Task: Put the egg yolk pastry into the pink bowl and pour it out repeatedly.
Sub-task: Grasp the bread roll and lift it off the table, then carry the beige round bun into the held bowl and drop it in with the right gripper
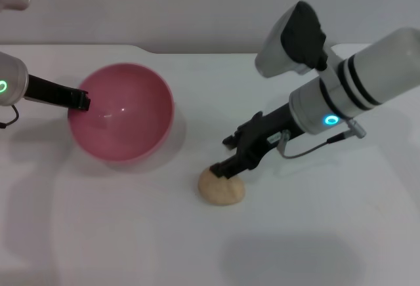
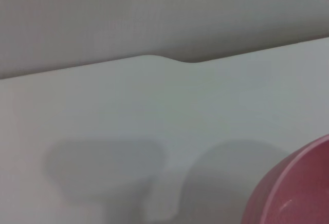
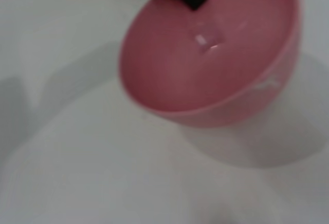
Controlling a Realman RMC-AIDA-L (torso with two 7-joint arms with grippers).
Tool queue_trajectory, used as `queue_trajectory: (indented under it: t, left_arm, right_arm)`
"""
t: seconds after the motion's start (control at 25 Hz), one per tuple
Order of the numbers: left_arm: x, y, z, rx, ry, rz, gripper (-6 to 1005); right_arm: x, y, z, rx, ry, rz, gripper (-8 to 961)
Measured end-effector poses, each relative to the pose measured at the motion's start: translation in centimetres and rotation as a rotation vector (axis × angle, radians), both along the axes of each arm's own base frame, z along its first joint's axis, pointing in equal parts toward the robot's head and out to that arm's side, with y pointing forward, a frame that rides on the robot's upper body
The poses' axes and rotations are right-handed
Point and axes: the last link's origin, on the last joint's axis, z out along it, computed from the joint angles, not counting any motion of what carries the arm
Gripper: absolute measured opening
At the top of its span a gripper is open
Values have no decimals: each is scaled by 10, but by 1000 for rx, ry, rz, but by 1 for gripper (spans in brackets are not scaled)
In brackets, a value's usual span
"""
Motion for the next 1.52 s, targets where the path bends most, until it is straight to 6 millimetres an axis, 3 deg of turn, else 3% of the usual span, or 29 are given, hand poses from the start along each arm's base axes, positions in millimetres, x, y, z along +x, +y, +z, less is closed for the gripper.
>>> queue_trajectory:
  t: [0.32, 0.6, 0.96, 1.08, 1.2, 1.36, 1.52]
  left_arm:
    - [7, 5, 1, 4, 4, -22, -2]
    - [13, 7, 2, 3, 12, -46, -1]
    - [17, 10, 1, 3, 17, -61, -1]
    - [21, 11, -1, -2, 18, -69, -1]
    - [28, 12, -9, -29, 29, -94, -1]
    - [51, 15, -27, -92, 64, -174, -1]
    - [79, 14, -56, -185, 89, -252, -2]
  right_arm:
    - [13, -17, -16, -75, -83, -16, 635]
    - [11, -15, -18, -13, -56, -26, 620]
    - [16, -10, -7, 36, -1, -68, 444]
    - [16, -7, 3, 60, 37, -89, 405]
    - [23, -3, 30, 130, 127, -135, 375]
    - [34, -5, 70, 187, 240, -147, 316]
    - [25, -15, 98, 151, 327, -71, 286]
